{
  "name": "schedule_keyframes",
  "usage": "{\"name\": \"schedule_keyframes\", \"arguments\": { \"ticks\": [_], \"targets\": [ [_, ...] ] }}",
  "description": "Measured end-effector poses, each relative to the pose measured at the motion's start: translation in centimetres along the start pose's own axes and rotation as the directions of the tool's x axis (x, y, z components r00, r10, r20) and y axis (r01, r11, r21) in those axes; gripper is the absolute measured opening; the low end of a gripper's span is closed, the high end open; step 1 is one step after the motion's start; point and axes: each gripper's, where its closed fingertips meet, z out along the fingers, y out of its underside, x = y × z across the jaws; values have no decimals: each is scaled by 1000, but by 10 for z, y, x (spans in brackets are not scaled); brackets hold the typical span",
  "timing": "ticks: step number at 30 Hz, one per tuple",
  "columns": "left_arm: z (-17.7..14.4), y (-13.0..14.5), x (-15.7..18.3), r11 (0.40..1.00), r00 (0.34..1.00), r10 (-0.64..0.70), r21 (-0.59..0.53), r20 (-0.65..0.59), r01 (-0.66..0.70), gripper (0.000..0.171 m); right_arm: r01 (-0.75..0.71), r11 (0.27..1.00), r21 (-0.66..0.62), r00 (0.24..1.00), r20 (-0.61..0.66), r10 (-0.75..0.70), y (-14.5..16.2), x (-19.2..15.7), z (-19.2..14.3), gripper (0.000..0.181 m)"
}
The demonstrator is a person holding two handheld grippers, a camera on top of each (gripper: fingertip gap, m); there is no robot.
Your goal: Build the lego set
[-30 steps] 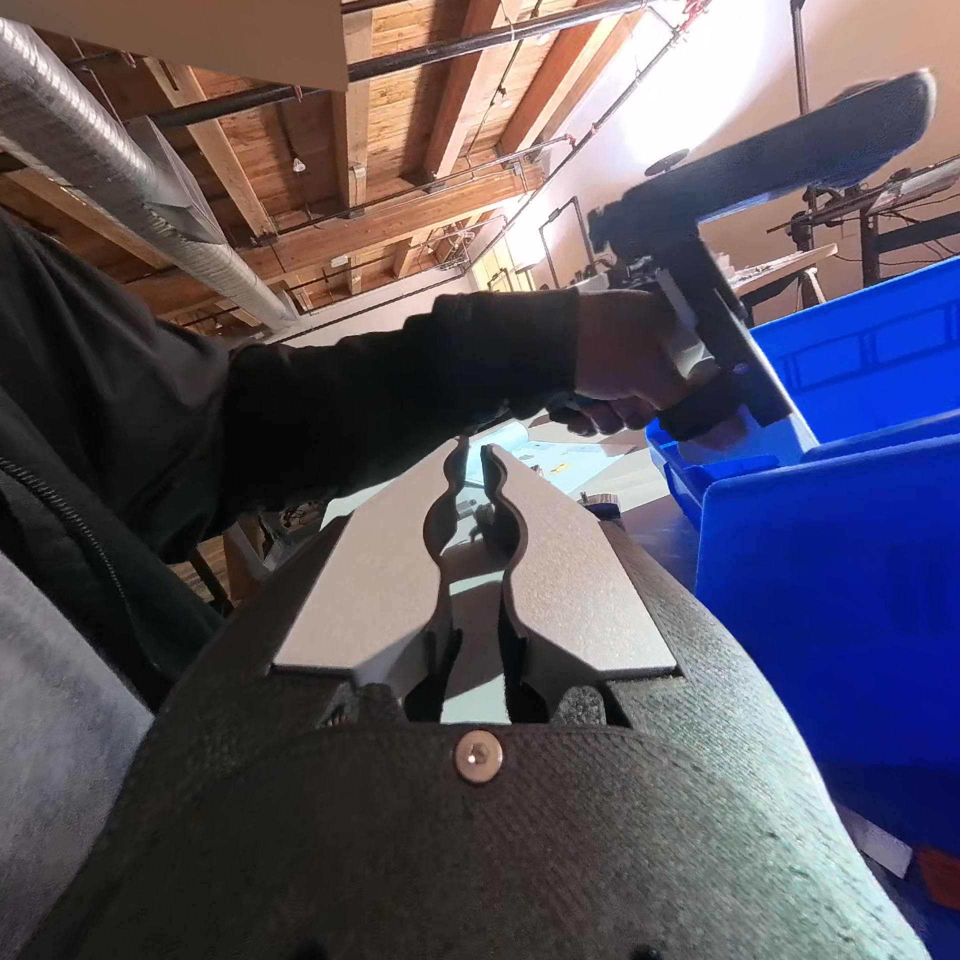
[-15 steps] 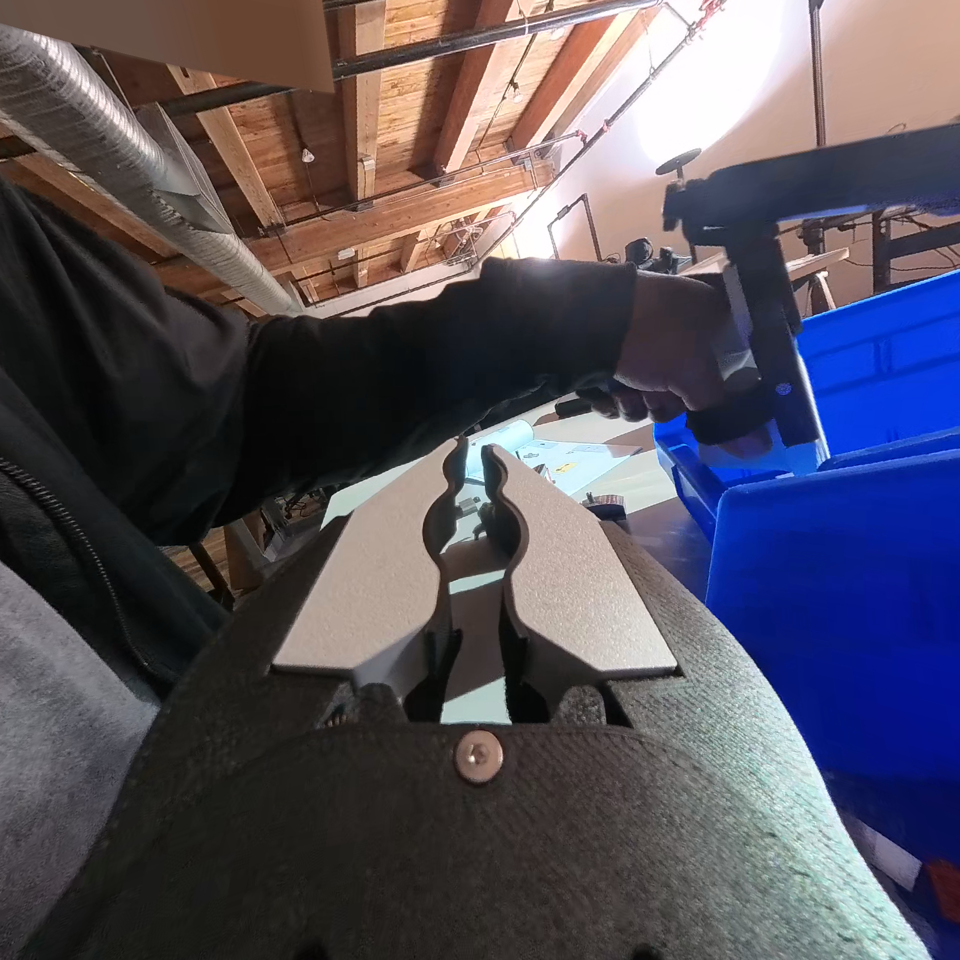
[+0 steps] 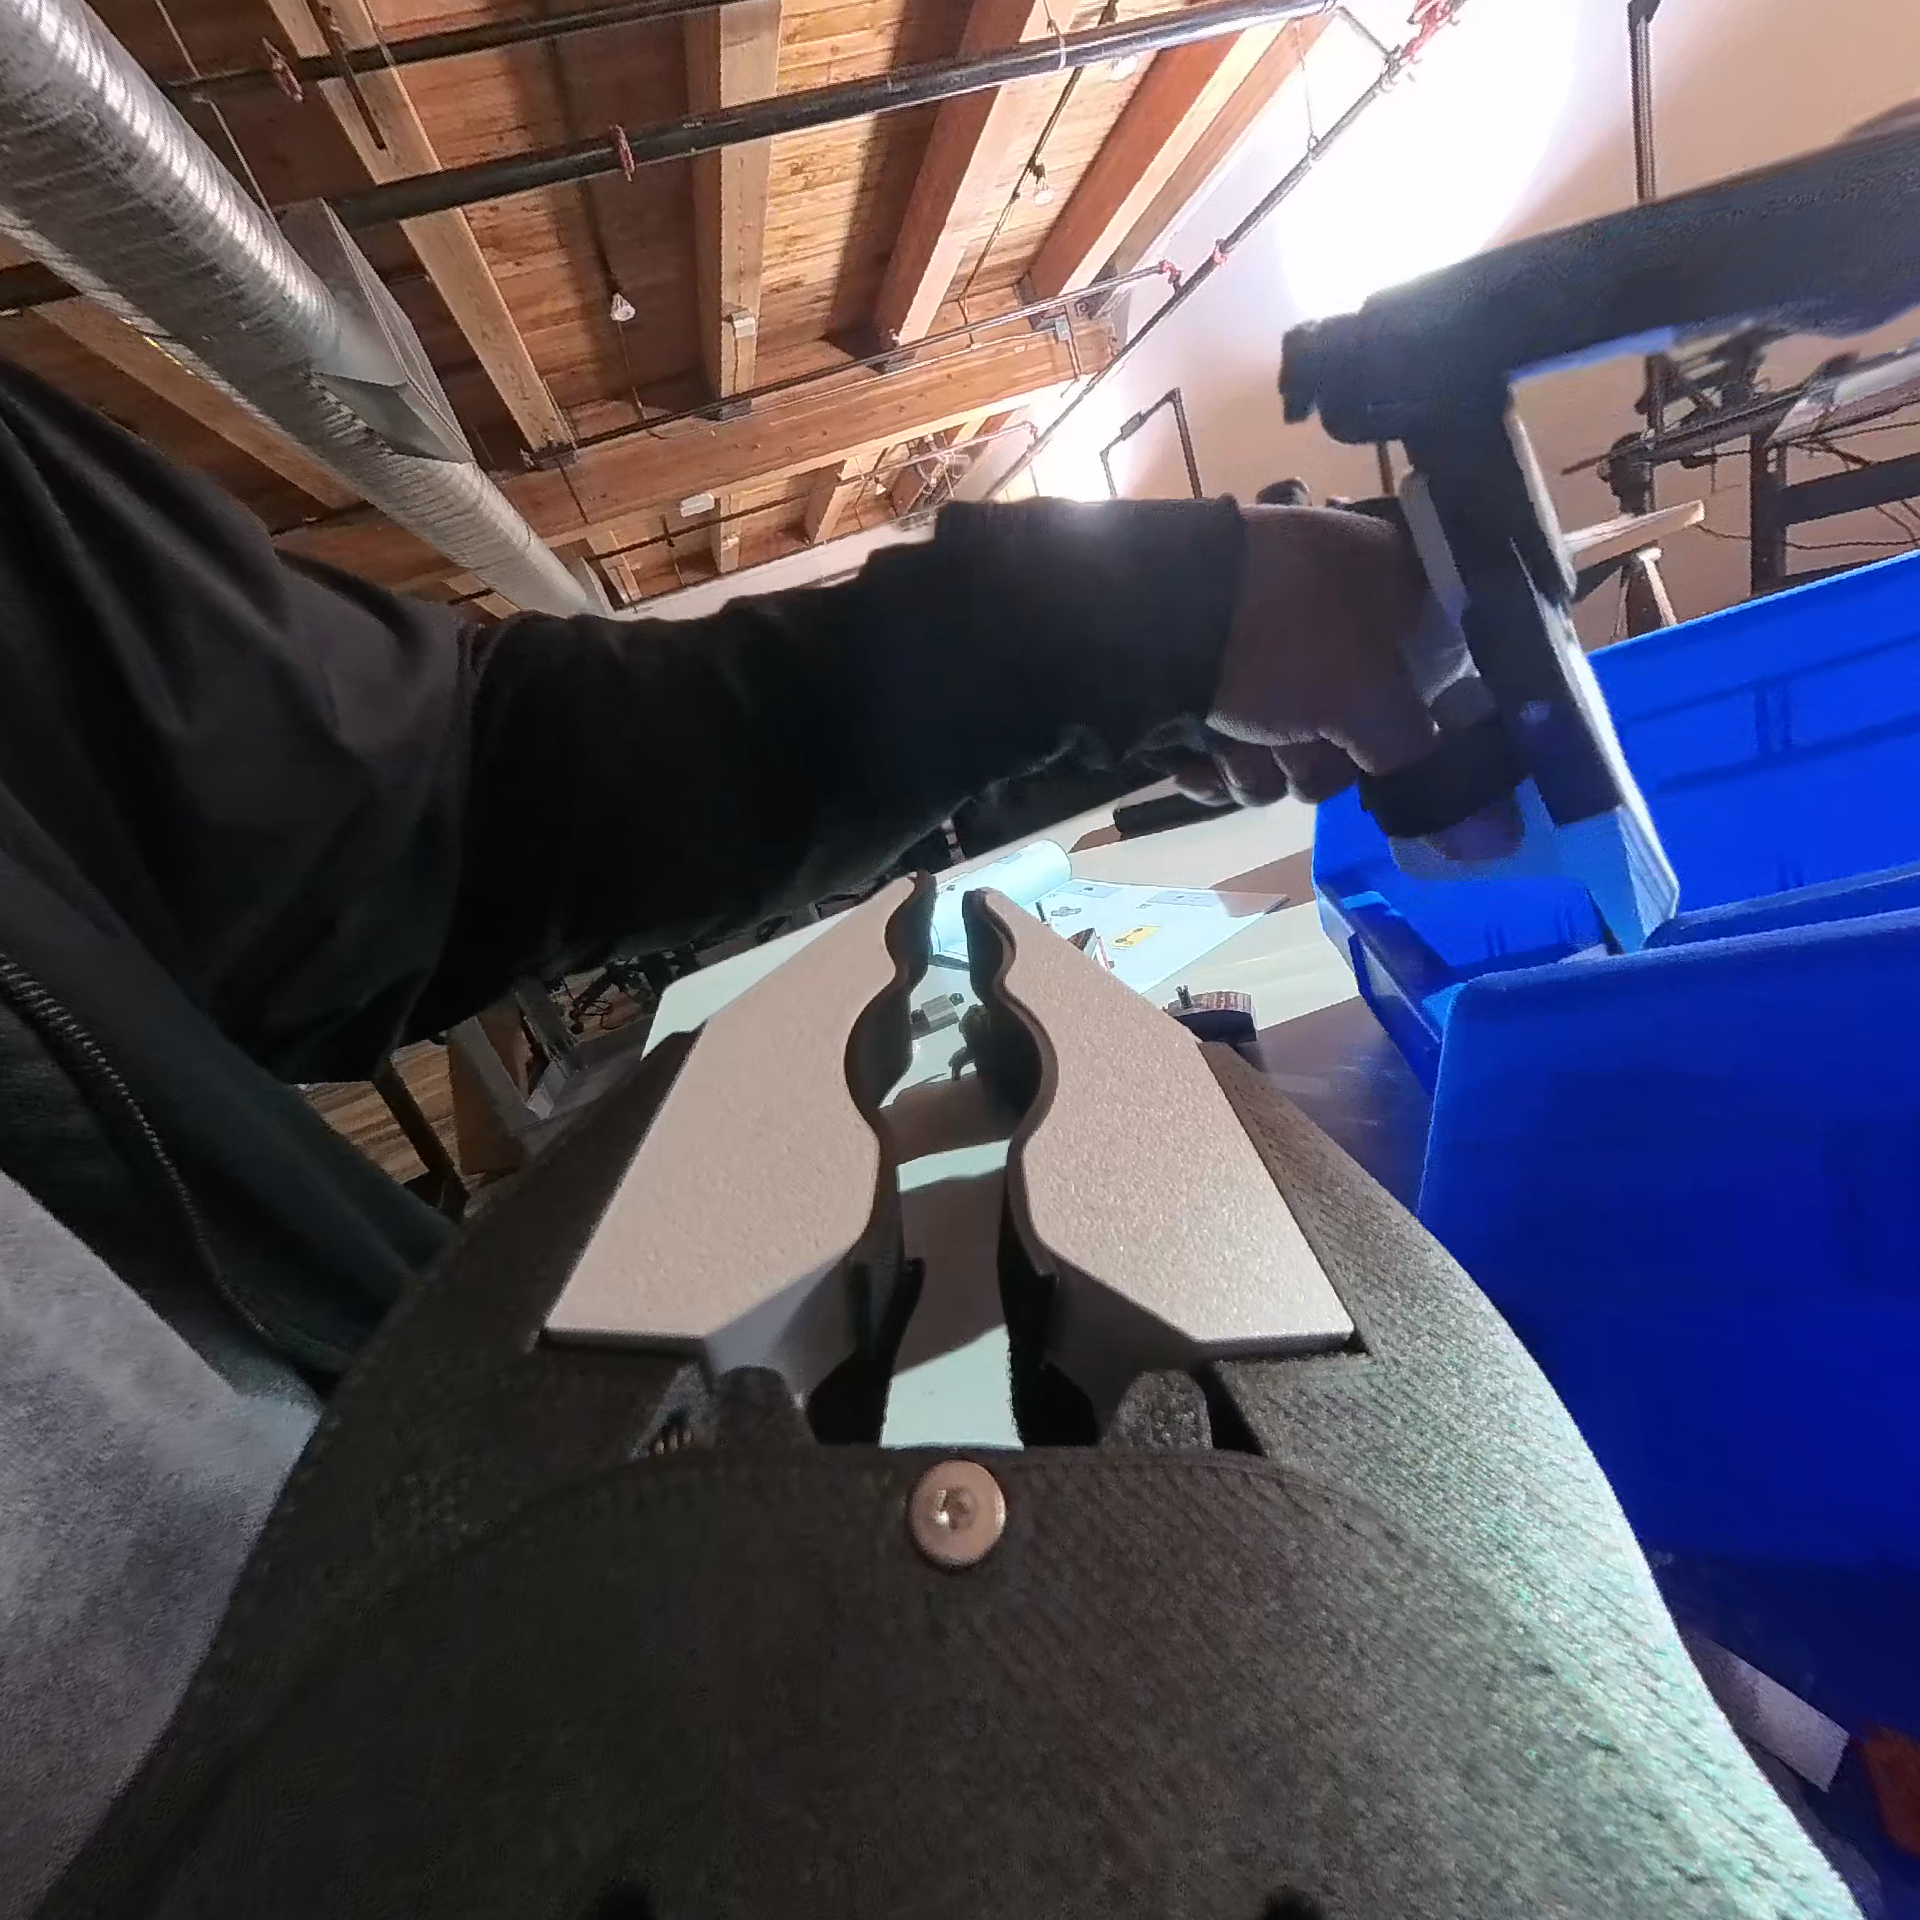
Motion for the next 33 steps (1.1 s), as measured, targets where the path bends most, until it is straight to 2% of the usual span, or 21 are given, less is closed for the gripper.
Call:
{"name": "schedule_keyframes", "arguments": {
  "ticks": [11, 18, 25, 33],
  "targets": [
    [-24, 6, 1, 999, 999, -15, 41, -35, 17, 1, 11, 1000, -2, 1000, 2, -11, 0, -2, 0, 6],
    [-10, -14, -13, 997, 1000, -22, 74, 2, 22, 10, 16, 1000, -7, 1000, 6, -16, 1, -3, 0, 6],
    [1, -18, -16, 998, 999, -32, 49, -1, 32, 11, 7, 1000, -6, 1000, 10, -7, 1, -3, 0, 6],
    [11, -18, -18, 999, 1000, -18, 36, 11, 17, 5, 4, 1000, -7, 1000, 12, -4, 1, -3, 0, 6]
  ]
}}
